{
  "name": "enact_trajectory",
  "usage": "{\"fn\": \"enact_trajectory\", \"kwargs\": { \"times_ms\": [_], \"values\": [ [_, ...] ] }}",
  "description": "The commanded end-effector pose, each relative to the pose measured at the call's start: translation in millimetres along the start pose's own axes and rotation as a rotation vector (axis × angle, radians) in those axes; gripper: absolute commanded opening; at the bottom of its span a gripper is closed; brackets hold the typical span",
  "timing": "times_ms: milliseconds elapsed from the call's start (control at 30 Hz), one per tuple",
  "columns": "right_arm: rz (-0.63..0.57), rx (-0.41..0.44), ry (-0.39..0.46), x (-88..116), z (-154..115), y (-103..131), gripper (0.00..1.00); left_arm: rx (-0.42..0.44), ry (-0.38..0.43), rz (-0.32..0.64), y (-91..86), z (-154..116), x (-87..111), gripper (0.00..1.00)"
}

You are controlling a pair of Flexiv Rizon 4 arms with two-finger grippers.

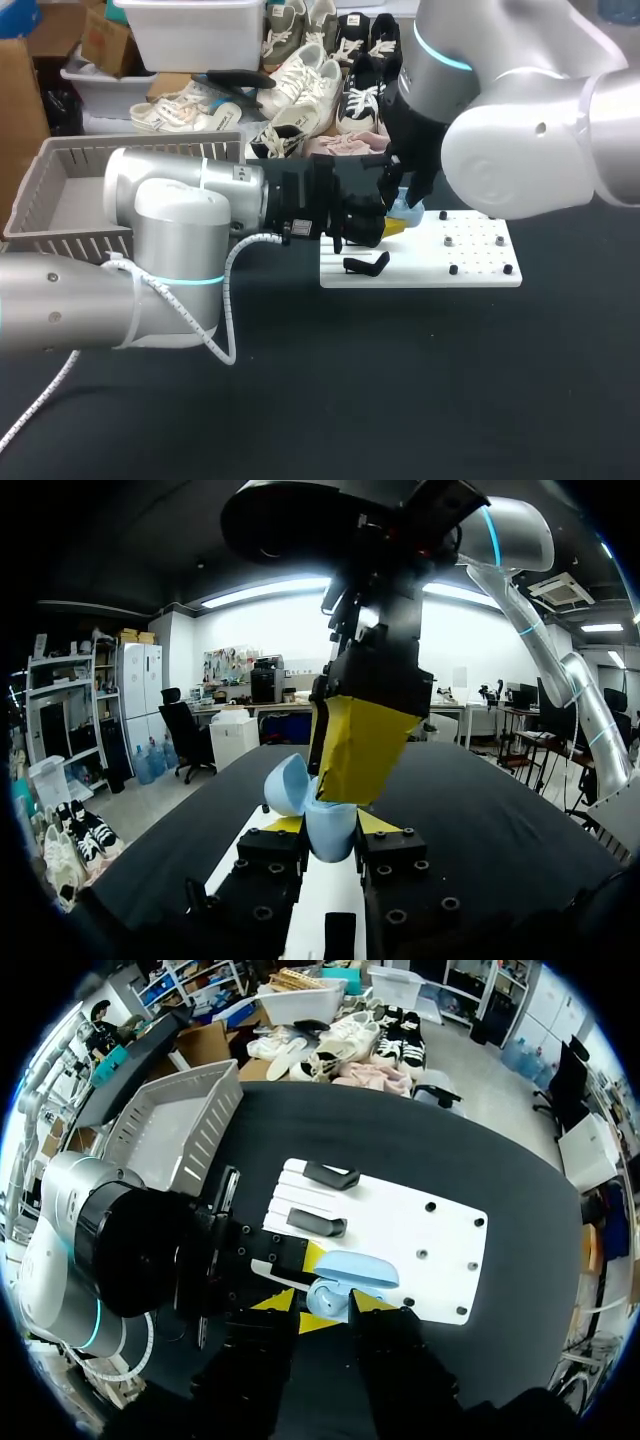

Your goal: Pick up each earbud case from the left stands, insert the matching earbuds, close the lid, and place the case in the box.

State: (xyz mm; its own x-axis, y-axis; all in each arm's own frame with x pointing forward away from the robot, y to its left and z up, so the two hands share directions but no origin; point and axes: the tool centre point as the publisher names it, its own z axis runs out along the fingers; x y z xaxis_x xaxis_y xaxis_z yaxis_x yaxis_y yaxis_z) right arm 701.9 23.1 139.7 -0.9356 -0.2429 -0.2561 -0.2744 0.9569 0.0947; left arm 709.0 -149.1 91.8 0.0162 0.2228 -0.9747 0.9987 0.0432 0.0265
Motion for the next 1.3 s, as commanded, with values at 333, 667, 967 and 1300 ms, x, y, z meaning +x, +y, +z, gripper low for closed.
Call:
{"fn": "enact_trajectory", "kwargs": {
  "times_ms": [333,667,967,1300],
  "values": [
    [0.023,0.034,-0.074,-23.0,-23.8,-12.7,0.34,-0.005,-0.001,0.001,-1.5,-0.5,0.0,0.00],
    [0.112,0.025,-0.024,-53.3,0.0,-36.8,0.35,-0.005,-0.001,0.001,-1.5,-0.5,0.0,0.00],
    [0.141,0.026,0.018,-40.6,15.6,-41.7,0.33,-0.005,-0.001,0.001,-1.5,-0.5,0.0,0.00],
    [0.139,0.030,0.013,-15.5,9.0,-34.9,0.32,-0.005,-0.001,0.001,-1.5,-0.5,0.0,0.00]
  ]
}}
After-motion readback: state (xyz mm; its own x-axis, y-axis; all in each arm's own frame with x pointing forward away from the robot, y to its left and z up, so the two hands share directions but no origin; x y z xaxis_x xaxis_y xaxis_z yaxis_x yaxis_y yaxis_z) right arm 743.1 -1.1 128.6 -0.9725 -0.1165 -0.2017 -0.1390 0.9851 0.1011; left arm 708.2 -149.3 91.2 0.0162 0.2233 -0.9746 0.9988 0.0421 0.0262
